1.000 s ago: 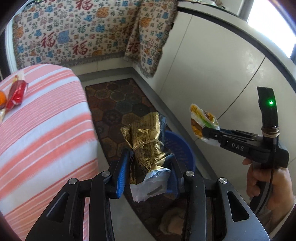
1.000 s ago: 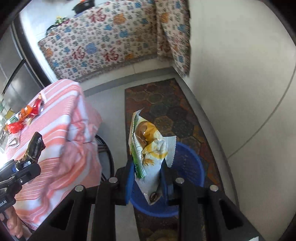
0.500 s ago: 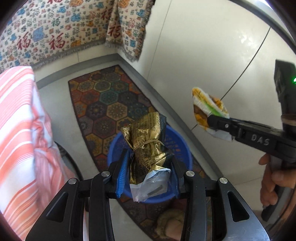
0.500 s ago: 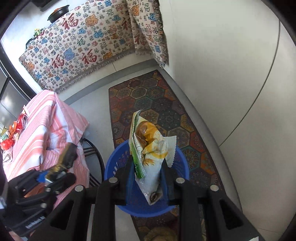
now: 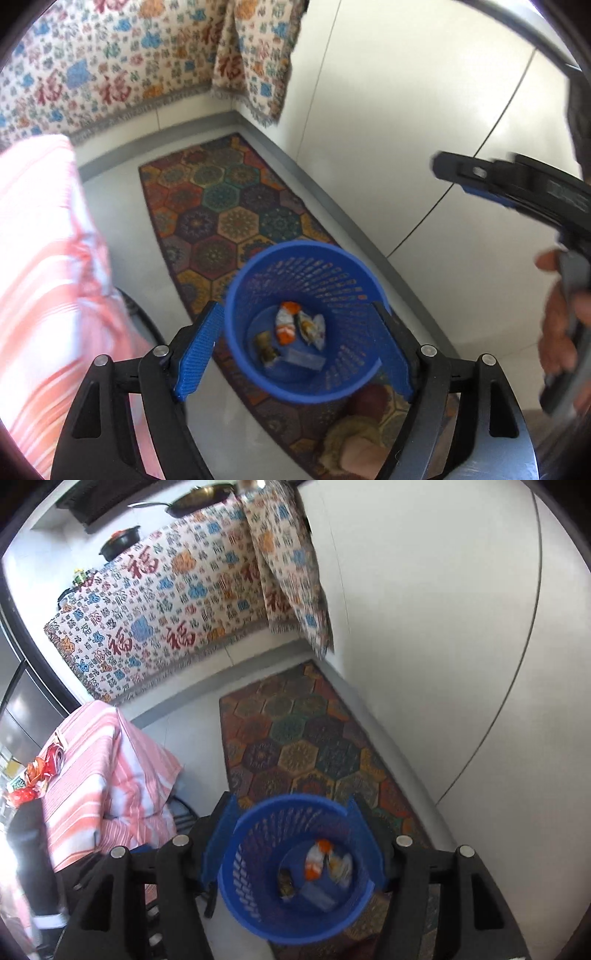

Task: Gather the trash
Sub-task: 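Drop the foil packet and chip bag into the blue wastebasket, then move both tools back over the table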

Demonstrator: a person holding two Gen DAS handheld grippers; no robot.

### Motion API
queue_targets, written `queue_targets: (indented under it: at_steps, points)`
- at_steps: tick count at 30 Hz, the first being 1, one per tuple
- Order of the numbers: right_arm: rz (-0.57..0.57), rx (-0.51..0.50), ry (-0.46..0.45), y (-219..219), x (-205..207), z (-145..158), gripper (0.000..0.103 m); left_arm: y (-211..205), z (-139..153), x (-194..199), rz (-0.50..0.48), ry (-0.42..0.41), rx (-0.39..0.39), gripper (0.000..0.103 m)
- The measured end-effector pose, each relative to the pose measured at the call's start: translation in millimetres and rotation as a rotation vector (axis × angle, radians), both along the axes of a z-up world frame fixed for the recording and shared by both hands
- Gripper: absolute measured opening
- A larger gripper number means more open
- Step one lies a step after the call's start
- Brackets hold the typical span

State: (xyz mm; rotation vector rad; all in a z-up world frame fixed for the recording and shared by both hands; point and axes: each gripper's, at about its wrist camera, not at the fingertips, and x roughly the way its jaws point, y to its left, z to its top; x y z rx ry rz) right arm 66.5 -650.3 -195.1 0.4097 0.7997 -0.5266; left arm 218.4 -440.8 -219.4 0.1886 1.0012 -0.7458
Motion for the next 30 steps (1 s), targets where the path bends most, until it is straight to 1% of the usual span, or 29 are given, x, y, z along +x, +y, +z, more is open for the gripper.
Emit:
queue_targets:
  at_steps: [2,4,8,12,16,20,22,23,26,28,30]
  points:
    - [0.016,-0.033,-0.020,8,5,9,0.063,22,14,-9,0.021,-0.028,-0.010,0.086]
    - [0.039,-0.056,-0.037,16,12,17,0.063,48,26,-16,0.053,-0.045,-0.024,0.089]
    - [0.105,-0.090,-0.060,43,28,27,0.063,107,40,-23,0.143,-0.073,-0.008,0.089]
    - [0.192,-0.106,-0.078,87,48,33,0.063,171,41,-24,0.277,-0.116,0.058,0.091]
    - [0.337,-0.109,-0.090,150,76,36,0.063,236,29,-19,0.435,-0.142,0.131,0.091]
    - [0.518,-0.108,-0.062,226,109,23,0.063,288,15,-14,0.567,-0.141,0.221,0.091]
    - [0.594,-0.110,-0.025,259,124,12,0.063,308,9,-9,0.613,-0.117,0.236,0.092]
    - [0.624,-0.115,-0.006,274,130,7,0.063,317,7,-8,0.628,-0.107,0.228,0.095]
    - [0.695,-0.141,0.054,312,148,-11,0.063,339,9,-4,0.673,-0.097,0.224,0.100]
    - [0.721,-0.153,0.088,326,157,-21,0.063,344,7,-2,0.667,-0.094,0.219,0.103]
    - [0.735,-0.157,0.111,338,164,-30,0.063,350,4,4,0.677,-0.081,0.192,0.103]
